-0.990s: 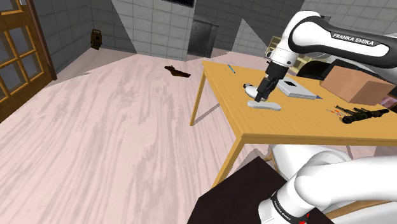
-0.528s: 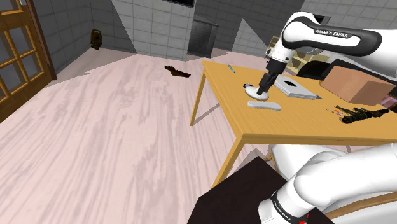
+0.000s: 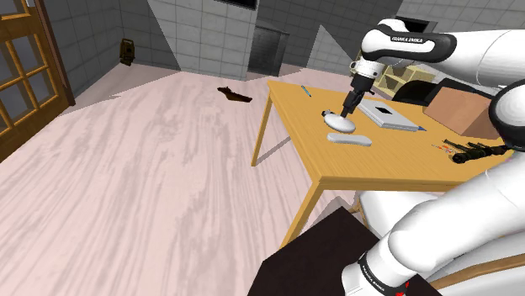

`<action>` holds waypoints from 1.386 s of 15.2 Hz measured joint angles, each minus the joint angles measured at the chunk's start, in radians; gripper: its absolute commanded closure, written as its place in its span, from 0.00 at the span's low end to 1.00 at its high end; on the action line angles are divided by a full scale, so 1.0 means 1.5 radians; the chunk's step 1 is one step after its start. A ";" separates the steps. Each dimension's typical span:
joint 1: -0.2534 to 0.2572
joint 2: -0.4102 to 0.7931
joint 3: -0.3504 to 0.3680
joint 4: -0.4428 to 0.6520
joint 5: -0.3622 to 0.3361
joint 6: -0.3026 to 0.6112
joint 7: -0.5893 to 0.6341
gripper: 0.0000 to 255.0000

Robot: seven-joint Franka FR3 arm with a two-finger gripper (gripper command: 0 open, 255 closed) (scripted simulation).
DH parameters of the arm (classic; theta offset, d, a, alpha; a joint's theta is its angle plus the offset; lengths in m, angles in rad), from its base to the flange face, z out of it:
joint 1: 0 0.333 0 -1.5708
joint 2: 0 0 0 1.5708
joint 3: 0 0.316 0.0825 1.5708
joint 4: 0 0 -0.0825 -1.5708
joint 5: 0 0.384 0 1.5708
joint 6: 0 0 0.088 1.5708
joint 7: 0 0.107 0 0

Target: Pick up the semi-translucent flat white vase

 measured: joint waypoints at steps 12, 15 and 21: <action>-0.051 0.244 -0.068 0.242 0.074 -0.011 -0.164 0.00; -0.050 0.244 -0.068 0.213 0.074 0.017 -0.164 0.00; -0.049 0.242 -0.066 0.191 0.074 0.039 -0.163 1.00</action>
